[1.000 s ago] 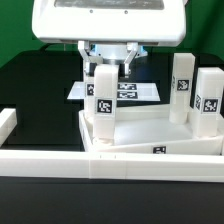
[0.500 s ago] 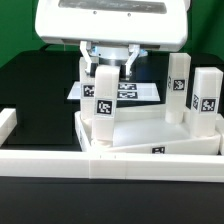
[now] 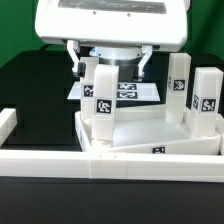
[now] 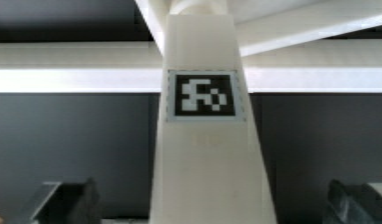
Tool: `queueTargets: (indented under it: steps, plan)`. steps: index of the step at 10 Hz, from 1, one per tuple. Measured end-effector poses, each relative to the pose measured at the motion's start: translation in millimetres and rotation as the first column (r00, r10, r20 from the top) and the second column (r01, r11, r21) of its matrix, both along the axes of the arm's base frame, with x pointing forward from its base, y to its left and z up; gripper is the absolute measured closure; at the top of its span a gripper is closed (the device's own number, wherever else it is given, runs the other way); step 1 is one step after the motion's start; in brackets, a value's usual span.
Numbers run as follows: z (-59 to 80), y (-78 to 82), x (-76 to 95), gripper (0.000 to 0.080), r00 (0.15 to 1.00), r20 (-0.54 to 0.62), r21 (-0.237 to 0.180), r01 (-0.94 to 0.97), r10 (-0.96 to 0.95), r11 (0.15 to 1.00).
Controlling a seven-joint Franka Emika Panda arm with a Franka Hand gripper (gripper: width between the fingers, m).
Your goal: Assemble desk
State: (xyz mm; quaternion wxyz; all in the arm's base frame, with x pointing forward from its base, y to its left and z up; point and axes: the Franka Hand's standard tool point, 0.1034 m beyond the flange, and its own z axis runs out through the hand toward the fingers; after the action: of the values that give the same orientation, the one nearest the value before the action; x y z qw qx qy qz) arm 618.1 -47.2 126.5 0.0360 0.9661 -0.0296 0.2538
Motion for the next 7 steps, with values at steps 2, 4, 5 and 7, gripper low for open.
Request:
queueTargets:
  steps: [2, 4, 5, 7]
  plan:
    - [6.1, -3.2, 1.3, 0.0151, 1.000, 0.002, 0.002, 0.002, -0.002, 1.000]
    - [23.4, -2.5, 5.0, 0.0151, 1.000, -0.009, 0.025, 0.001, -0.001, 1.000]
    - [30.6, -2.8, 6.8, 0.0151, 1.000, -0.012, 0.034, 0.002, -0.001, 0.999]
    - [26.6, -0.4, 5.3, 0.0151, 0.999, -0.038, 0.045, 0.001, 0.000, 0.999]
